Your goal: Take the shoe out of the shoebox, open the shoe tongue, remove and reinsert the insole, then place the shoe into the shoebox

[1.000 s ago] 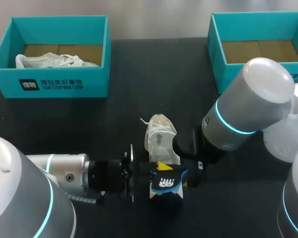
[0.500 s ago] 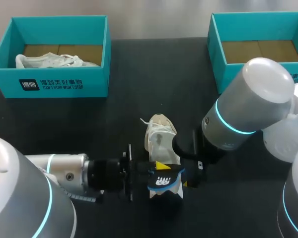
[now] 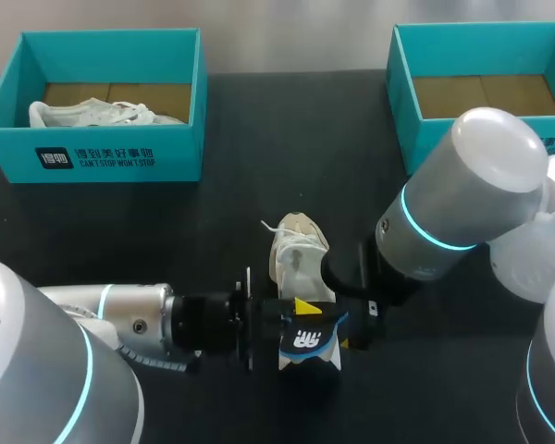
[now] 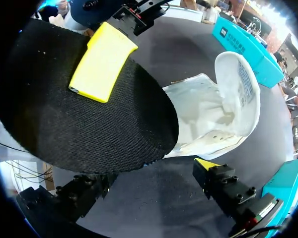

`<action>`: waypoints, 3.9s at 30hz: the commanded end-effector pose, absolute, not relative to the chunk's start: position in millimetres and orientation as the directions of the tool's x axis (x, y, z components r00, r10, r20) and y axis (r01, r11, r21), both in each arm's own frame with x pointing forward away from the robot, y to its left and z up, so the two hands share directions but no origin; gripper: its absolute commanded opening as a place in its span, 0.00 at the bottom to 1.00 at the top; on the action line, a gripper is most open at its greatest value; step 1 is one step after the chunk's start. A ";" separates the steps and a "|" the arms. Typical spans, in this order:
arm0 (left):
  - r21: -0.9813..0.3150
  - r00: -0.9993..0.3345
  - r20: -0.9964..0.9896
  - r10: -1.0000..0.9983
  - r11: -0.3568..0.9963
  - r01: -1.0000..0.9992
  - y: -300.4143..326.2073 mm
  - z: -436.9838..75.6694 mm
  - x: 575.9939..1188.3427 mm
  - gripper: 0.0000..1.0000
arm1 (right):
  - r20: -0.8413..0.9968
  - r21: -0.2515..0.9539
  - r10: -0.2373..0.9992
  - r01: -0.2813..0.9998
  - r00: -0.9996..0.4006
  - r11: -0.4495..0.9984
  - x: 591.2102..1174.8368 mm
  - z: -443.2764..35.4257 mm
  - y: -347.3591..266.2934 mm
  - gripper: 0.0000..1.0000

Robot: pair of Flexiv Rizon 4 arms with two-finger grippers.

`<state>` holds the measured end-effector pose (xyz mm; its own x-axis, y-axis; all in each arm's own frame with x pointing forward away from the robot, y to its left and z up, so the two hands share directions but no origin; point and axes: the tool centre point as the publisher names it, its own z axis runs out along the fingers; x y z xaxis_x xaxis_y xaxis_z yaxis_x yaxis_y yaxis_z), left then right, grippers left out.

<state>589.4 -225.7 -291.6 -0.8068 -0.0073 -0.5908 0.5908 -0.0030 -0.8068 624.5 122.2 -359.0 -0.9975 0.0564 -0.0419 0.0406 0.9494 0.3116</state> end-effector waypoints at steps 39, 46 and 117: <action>-0.789 -0.797 -0.604 0.008 0.140 0.599 -227.5 -344.4 636.9 0.00 | -0.044 0.310 0.058 0.042 -0.997 0.950 623.3 -359.6 123.2 1.00; -0.799 -0.815 -0.579 0.002 0.197 0.568 -225.2 -349.7 641.4 0.00 | -0.044 0.310 0.058 0.042 -0.997 0.950 623.3 -359.6 123.2 1.00; -0.722 -0.755 -0.653 0.053 0.258 0.642 -244.4 -331.9 638.9 0.00 | -0.044 0.310 0.058 0.042 -0.997 0.950 623.3 -359.6 123.2 1.00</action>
<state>631.5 -243.6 -325.4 -0.7616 0.0467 -0.6464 0.6332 0.2656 -0.7270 624.9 122.0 -359.3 -0.9975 0.0570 -0.0420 0.0411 0.9495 0.3112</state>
